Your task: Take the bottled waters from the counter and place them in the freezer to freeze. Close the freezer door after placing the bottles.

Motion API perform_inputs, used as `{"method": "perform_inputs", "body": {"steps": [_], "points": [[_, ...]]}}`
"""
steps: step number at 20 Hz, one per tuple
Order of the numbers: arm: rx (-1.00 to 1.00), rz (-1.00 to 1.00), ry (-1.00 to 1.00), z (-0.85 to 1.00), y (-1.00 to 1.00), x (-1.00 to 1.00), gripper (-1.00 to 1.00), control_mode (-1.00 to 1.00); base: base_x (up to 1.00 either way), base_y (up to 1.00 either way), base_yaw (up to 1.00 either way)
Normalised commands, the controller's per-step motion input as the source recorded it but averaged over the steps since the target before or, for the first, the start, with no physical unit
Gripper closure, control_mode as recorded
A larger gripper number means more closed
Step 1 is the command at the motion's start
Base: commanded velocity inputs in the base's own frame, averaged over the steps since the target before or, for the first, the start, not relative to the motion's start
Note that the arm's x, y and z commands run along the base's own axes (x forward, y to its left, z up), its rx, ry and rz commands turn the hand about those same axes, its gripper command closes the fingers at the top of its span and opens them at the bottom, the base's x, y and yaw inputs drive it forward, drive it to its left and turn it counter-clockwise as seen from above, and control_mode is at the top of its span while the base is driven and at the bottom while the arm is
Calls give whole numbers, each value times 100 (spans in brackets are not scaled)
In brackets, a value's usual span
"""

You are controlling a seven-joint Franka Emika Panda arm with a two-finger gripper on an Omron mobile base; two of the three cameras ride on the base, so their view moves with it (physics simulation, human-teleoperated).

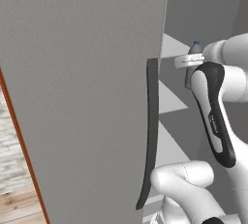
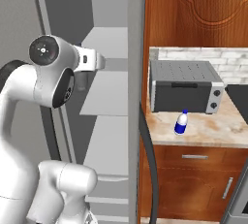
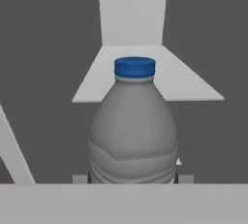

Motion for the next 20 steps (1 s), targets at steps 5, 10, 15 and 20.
{"method": "perform_inputs", "body": {"steps": [5,10,15,20], "points": [[0,10,0,5,-11,50,100,-100,0,0,0],[-2,8,0,31,-1,37,100,-100,0,0,0],[-2,7,0,23,0,28,100,-100,0,0,0],[-1,11,-3,1,-8,21,100,-100,0,0,0]]}}
